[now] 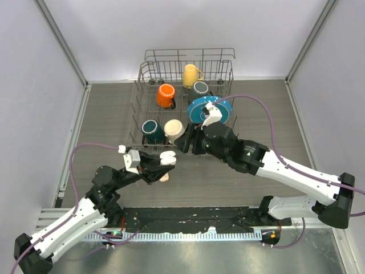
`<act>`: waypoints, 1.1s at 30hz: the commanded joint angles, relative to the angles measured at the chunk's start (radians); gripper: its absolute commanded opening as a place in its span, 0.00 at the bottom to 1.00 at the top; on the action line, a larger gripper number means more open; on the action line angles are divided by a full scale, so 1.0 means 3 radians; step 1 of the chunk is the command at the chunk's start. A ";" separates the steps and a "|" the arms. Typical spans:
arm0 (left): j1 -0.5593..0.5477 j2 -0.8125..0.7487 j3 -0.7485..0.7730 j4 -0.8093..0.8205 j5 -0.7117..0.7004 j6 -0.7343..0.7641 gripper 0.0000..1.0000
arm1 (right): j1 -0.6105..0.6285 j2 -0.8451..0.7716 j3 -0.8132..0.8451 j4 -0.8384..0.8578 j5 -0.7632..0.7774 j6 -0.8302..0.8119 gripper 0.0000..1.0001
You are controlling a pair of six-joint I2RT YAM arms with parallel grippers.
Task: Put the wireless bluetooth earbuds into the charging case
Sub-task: Place the earbud in the charging case, then close the charging case.
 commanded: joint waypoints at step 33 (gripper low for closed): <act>0.0003 0.0232 0.0291 -0.0794 -0.0215 -0.0551 0.00 | 0.0010 -0.1077 -0.1071 -0.0297 0.0334 0.0928 0.70</act>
